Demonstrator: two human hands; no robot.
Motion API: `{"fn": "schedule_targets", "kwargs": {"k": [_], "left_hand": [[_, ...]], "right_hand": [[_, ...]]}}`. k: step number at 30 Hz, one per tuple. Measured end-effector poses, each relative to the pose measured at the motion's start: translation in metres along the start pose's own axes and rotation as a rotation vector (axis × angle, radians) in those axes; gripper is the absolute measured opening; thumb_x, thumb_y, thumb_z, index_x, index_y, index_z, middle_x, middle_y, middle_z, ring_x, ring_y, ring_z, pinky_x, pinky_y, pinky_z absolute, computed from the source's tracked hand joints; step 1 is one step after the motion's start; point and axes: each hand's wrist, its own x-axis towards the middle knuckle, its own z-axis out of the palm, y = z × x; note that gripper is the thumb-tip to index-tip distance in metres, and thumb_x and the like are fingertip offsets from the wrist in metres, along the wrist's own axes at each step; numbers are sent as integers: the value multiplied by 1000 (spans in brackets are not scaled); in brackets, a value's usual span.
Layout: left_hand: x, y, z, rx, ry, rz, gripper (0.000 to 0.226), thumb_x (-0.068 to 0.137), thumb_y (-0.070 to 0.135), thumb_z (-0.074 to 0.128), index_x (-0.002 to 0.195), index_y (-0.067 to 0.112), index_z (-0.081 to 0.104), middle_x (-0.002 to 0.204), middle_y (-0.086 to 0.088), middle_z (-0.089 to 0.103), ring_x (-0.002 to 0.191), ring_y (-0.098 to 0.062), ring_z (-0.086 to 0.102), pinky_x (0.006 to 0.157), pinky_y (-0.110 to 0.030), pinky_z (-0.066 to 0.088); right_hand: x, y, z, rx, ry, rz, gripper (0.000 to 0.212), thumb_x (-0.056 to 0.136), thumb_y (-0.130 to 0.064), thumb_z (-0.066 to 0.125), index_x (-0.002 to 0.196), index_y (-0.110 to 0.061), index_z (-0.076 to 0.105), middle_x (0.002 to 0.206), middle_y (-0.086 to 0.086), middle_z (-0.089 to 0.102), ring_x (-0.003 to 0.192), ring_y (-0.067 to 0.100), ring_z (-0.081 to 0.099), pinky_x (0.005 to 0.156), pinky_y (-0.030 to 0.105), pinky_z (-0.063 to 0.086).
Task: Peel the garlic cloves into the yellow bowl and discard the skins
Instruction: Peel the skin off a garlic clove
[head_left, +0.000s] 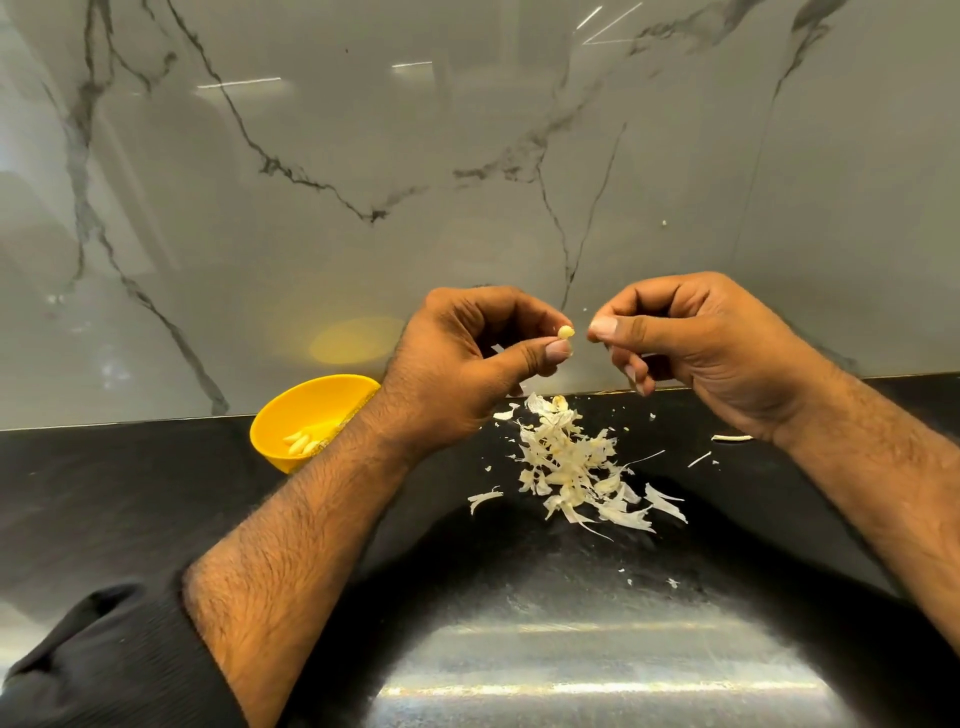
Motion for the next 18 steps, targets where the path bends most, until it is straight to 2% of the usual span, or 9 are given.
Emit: {"fn": "schedule_targets", "kwargs": {"k": [3,7,12,18], "left_hand": [[0,-1,0,68,20,8,14,94,12,80,108,13,81,90,1,81,81,-18,78,65,-27,60],[-3,-1,6,174,7,-14,11,96,15,79,106,18,82,87,5,80,81,-14,77,68,-42,66],[-1,-2,5,143,42,-15,18,94,15,81,112,14,78,88,2,80,81,-15,79,70,-35,66],[-2,-3,7,181,26,31,8,95,15,79,103,13,79,88,3,79,82,-20,77,68,-42,66]], "right_hand": [[0,-2,2,-55,-28,-26,26,85,-26,75,98,-5,80,77,13,70,63,20,58,63,35,51],[-1,-2,5,-110,-60,-5,24,85,-26,74,98,-7,81,83,15,75,67,22,64,66,38,55],[0,-1,7,-122,-76,-2,27,85,-28,73,100,-8,81,84,13,76,70,23,65,63,33,55],[0,1,5,-103,-69,3,22,91,-23,72,99,-4,80,86,16,76,71,24,64,63,31,55]]}}
